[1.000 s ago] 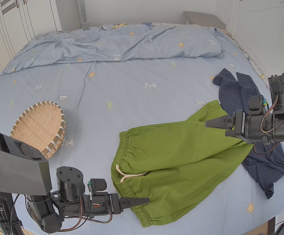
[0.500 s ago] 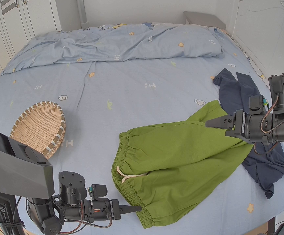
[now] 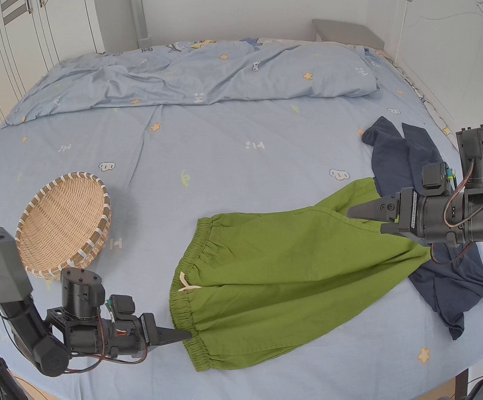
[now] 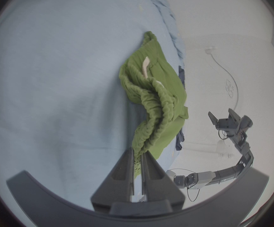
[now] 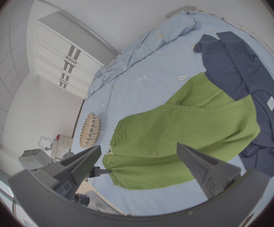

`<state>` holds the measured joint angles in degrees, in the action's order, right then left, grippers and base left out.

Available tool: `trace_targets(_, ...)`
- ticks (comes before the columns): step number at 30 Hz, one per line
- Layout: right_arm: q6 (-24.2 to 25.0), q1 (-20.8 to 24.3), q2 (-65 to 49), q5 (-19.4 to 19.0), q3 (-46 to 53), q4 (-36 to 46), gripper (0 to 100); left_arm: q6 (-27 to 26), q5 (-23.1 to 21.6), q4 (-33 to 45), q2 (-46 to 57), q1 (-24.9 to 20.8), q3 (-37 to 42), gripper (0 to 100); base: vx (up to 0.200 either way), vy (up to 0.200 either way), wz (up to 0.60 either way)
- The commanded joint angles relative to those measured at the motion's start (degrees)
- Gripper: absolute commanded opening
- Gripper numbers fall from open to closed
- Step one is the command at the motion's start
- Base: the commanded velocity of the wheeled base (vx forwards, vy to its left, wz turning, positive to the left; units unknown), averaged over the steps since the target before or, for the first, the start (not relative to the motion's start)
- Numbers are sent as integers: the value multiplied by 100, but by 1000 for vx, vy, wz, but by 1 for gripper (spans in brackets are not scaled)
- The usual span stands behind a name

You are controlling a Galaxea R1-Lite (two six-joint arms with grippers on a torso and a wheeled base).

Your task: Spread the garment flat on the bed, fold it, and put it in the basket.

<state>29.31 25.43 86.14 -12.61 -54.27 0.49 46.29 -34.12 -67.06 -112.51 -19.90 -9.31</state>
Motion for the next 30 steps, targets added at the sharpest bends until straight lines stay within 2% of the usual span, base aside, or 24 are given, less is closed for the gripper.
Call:
trace_targets(1,5,59,-9,-102,13,39,100,-138,-68,1143,1512,733,-343,0,0,0,0)
trace_targets(2,5,59,-1,-111,22,48,100,-138,-68,1143,1512,733,-343,0,0,0,0)
trace_targets(3,5,67,-1,-111,22,48,100,-278,-657,2312,2233,1269,-589,0,0,0,0)
trace_targets(7,-4,67,-9,-137,163,57,100,-691,-1439,3393,2708,2016,-730,0,0,0,0)
trace_targets(8,-4,67,-9,-137,163,57,100,-691,-1439,3393,2708,2016,-730,0,0,0,0)
trace_targets(9,-4,59,-18,-146,268,74,100,-1192,-1510,3700,2708,2262,-677,0,0,0,0)
trace_targets(11,-4,59,-36,-146,356,92,100,-1640,-1519,3929,2664,2464,-633,0,0,0,0)
trace_targets(18,-4,-82,-53,-278,954,57,100,-2607,-1809,4377,2207,3317,-624,0,0,0,0)
trace_targets(23,-136,-609,-45,-594,1393,39,100,-2845,-1896,4386,2005,3668,-668,0,0,0,0)
trace_targets(29,-760,-1330,-36,-1086,1894,22,100,-2950,-1914,4377,1890,3686,-695,0,0,0,0)
trace_targets(30,-909,-1497,-36,-1271,1982,22,100,-2950,-1914,4377,1908,3624,-686,0,0,0,0)
